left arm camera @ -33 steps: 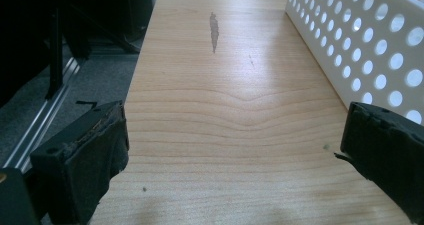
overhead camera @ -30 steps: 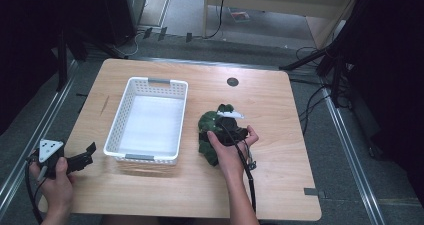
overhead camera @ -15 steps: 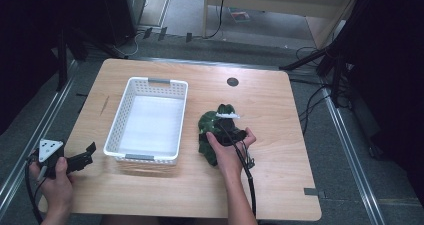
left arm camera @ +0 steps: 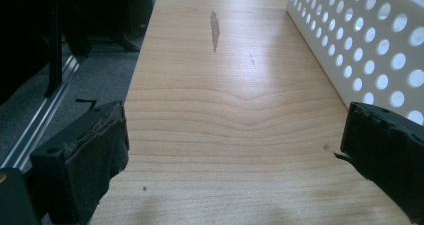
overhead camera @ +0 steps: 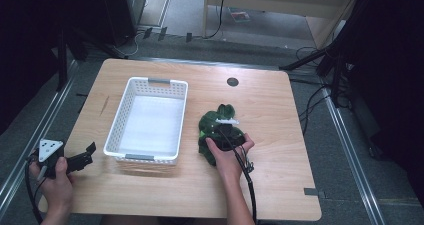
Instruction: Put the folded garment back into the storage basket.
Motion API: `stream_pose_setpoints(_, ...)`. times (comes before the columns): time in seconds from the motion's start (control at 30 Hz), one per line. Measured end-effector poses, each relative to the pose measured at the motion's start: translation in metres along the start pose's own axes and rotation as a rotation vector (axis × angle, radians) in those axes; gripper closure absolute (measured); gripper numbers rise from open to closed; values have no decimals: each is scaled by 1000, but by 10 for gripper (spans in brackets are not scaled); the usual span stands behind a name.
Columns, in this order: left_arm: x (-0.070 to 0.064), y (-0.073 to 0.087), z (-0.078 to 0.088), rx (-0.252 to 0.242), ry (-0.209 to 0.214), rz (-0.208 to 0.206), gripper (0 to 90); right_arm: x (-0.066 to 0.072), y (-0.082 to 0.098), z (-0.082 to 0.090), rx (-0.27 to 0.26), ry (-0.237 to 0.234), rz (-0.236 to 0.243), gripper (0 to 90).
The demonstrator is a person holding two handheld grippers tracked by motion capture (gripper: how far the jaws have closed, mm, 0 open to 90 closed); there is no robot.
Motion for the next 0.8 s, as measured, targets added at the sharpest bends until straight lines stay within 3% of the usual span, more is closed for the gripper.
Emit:
stream_pose_setpoints(0.4,-1,0,0,4,5,-1,0,1,2,-3,-13,23,23,56)
stream_pose_setpoints(0.57,-1,0,0,4,5,0,0,4,2,-1,-41,14,46,147)
stream_pose_setpoints(0.67,-1,0,0,4,5,1,0,8,2,1,-59,-5,65,274)
stream_pose_setpoints(0.8,0,0,0,6,0,1,0,11,2,4,-59,-5,62,377)
Point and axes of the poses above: each handheld gripper's, and its own axes: z roughly backward along the jaws, y roughly out of its underside, x roughly to its left, the point moved 9 cm from there along -z, roughly forward along the jaws, and after that the axes turned 3 degrees about -z, right-handed, at the moved point
